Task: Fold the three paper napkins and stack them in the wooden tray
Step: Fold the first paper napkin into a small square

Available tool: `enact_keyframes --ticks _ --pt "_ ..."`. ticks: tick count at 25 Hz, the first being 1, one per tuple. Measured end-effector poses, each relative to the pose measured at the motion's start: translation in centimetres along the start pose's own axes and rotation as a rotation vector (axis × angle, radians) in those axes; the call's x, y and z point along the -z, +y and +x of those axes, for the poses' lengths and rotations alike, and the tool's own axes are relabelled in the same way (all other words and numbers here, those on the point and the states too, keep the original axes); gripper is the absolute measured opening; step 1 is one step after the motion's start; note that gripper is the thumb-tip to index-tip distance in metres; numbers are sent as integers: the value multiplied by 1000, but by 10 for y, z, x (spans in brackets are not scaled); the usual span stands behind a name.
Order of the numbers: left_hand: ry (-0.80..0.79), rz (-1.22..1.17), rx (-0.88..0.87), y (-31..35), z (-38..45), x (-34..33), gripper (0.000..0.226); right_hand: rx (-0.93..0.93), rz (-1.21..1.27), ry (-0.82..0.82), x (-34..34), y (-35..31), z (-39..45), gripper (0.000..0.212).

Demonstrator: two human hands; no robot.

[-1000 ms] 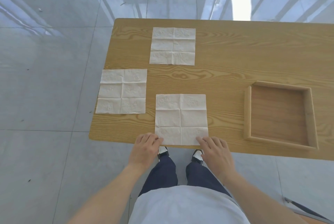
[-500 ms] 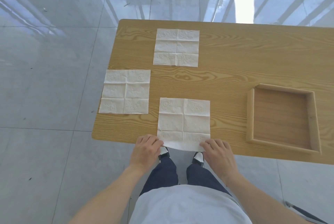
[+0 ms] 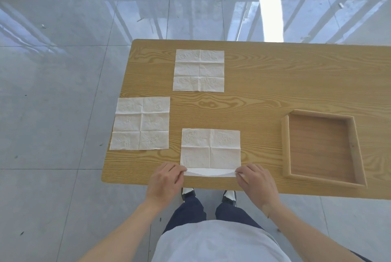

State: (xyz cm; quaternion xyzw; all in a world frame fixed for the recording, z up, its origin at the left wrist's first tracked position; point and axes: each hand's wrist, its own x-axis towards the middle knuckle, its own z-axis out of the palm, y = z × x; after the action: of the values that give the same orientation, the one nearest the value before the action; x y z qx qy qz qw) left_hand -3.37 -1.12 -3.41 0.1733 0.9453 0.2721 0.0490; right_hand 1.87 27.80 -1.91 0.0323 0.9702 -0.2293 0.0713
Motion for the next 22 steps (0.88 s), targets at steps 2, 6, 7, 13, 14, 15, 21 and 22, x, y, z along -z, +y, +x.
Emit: enact_keyframes --ticks 2,6,7,13,14,15,21,22 --pt "16 -18 15 1 13 4 15 -22 22 -16 5 0 11 5" --pt "3 -48 107 -1 40 7 13 -86 61 -23 12 2 35 7" --pt "-17 -57 133 -2 46 8 13 -93 64 -36 12 2 40 8" --pt "-80 -61 234 -5 70 1 15 -161 47 -95 10 3 68 13" --pt "-88 -61 246 -5 74 -1 16 -169 44 -106 10 2 72 12" --pt "-98 -58 260 -6 77 -2 16 -176 44 -114 9 1 76 12" --pt "-130 -17 277 -9 81 -7 17 -230 -50 -155 4 -1 91 15" --pt "-133 -9 267 -10 81 -8 17 -248 -63 -156 3 -1 91 15"
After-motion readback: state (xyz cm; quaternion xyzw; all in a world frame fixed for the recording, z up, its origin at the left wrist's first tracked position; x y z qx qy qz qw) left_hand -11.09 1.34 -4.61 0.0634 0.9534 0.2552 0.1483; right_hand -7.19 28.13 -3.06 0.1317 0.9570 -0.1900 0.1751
